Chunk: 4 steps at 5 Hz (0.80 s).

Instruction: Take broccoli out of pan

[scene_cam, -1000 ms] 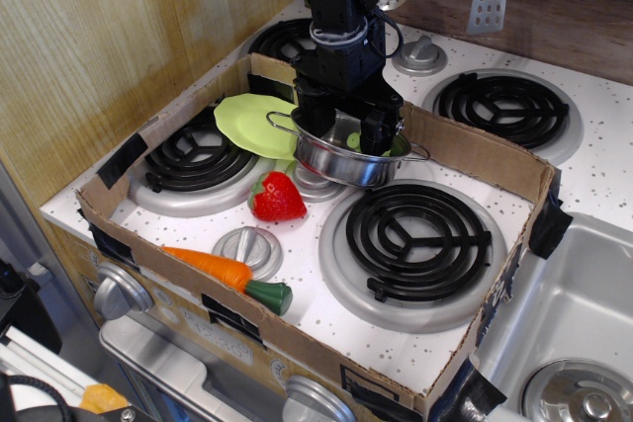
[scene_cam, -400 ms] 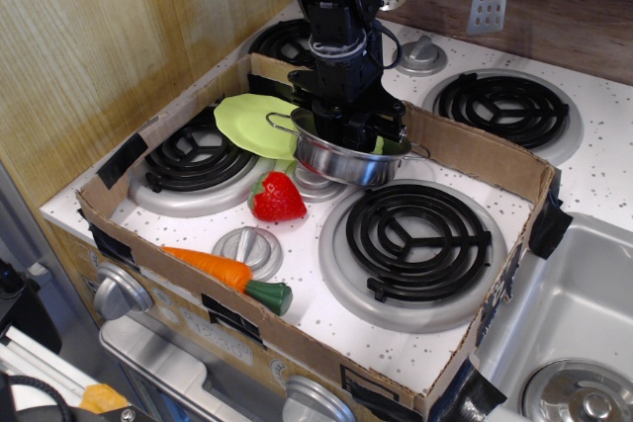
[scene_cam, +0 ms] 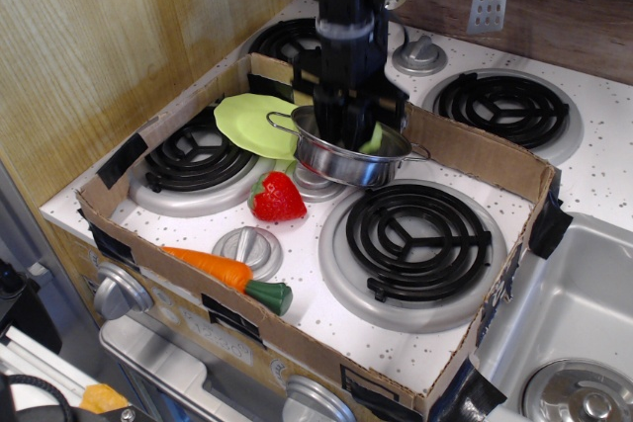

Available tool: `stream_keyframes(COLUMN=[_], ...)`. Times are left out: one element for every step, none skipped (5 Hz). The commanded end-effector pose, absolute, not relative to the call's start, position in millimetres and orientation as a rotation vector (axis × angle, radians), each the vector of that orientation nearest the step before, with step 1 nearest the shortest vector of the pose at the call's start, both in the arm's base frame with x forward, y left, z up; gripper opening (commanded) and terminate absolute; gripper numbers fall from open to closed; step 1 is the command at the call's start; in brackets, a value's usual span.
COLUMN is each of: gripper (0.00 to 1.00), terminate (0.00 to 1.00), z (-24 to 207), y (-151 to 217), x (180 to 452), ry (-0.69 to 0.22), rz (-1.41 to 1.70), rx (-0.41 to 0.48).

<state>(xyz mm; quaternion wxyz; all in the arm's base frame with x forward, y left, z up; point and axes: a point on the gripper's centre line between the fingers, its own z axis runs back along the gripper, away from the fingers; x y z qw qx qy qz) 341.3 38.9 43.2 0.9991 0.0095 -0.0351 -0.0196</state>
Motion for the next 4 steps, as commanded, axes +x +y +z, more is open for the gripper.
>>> stream_keyframes(gripper=[0.00,0.00,0.00,0.00], terminate=[0.00,0.00,0.00,0.00], z=[131,153,152,143], y=[49,39,25,9], x=[344,321,300,279], ry=[-0.095,-0.058,-0.061,-0.074], rz=[0.056,0.162,0.224,0.286], rx=[0.126,0.146,0.159,0.148])
